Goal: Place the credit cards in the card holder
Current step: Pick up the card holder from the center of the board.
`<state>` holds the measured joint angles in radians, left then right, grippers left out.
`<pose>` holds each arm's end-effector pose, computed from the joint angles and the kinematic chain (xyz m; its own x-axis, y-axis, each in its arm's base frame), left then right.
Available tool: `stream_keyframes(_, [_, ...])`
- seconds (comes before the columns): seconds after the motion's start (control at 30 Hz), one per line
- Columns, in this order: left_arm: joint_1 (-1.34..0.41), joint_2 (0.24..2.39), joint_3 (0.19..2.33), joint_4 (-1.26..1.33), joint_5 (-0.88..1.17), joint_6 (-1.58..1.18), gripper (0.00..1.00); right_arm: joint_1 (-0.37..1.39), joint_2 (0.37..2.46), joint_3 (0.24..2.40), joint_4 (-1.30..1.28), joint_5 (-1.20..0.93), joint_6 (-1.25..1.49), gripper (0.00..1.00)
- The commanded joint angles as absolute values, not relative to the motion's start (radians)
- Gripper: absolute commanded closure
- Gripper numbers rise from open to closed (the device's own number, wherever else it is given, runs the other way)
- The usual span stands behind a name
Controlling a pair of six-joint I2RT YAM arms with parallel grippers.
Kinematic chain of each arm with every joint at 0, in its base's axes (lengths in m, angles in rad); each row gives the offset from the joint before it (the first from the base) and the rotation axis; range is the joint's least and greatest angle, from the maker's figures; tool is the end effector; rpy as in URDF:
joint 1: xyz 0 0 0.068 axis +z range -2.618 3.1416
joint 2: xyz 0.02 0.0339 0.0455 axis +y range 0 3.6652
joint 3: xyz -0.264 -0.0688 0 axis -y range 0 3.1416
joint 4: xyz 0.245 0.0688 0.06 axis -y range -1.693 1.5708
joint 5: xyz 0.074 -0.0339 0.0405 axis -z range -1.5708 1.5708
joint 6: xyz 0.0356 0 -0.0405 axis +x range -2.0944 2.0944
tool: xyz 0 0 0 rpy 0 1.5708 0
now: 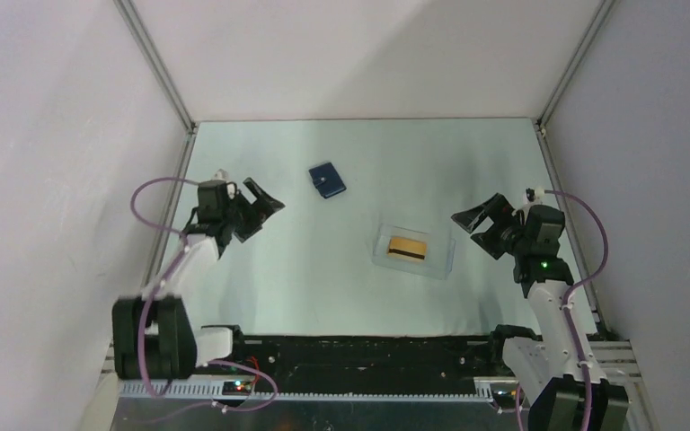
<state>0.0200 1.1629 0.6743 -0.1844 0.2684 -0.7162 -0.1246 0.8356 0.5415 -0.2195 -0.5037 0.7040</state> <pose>0.2446 -0.0045 0.2263 -0.5935 -0.6450 -0.4813 -0.2673 0.7221 -0.6381 0.1871 -0.0061 0.2440 -0.5712 0.6428 -0.5104 0.0805 0.6627 0.7445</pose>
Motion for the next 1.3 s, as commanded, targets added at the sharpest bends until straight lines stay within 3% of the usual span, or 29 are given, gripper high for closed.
stream_keyframes(0.0, [-0.037,1.394,0.841,-0.087,0.374,-0.771,0.02,-0.121,0.849,0.561,-0.235,-0.478,0.68,0.0])
stream_keyframes(0.2, [-0.127,1.686,1.068,-0.094,0.324,-0.864,0.01,-0.097,0.876,0.561,-0.227,-0.465,0.674,0.0])
stream_keyframes(0.33, [-0.154,1.845,1.201,-0.094,0.306,-0.949,0.18,-0.089,0.889,0.561,-0.212,-0.463,0.671,0.0])
stream_keyframes(0.57, [-0.209,1.984,1.328,-0.108,0.198,-1.067,0.23,-0.087,0.926,0.563,-0.191,-0.483,0.672,0.0])
stream_keyframes(0.93, [-0.256,2.095,1.41,-0.142,0.164,-1.122,0.46,-0.092,0.939,0.571,-0.201,-0.49,0.669,0.0])
stream_keyframes(1.07, [-0.26,2.092,1.413,-0.171,0.151,-1.113,0.61,-0.095,0.941,0.57,-0.202,-0.492,0.67,0.0])
stream_keyframes(1.13, [-0.259,2.092,1.416,-0.179,0.155,-1.105,0.72,-0.095,0.942,0.571,-0.203,-0.491,0.67,0.0])
stream_keyframes(1.17, [-0.259,2.092,1.415,-0.181,0.162,-1.099,0.84,-0.096,0.942,0.571,-0.204,-0.492,0.671,0.0])
stream_keyframes(1.27, [-0.261,2.074,1.403,-0.183,0.172,-1.074,0.98,-0.097,0.942,0.571,-0.206,-0.492,0.673,0.0])
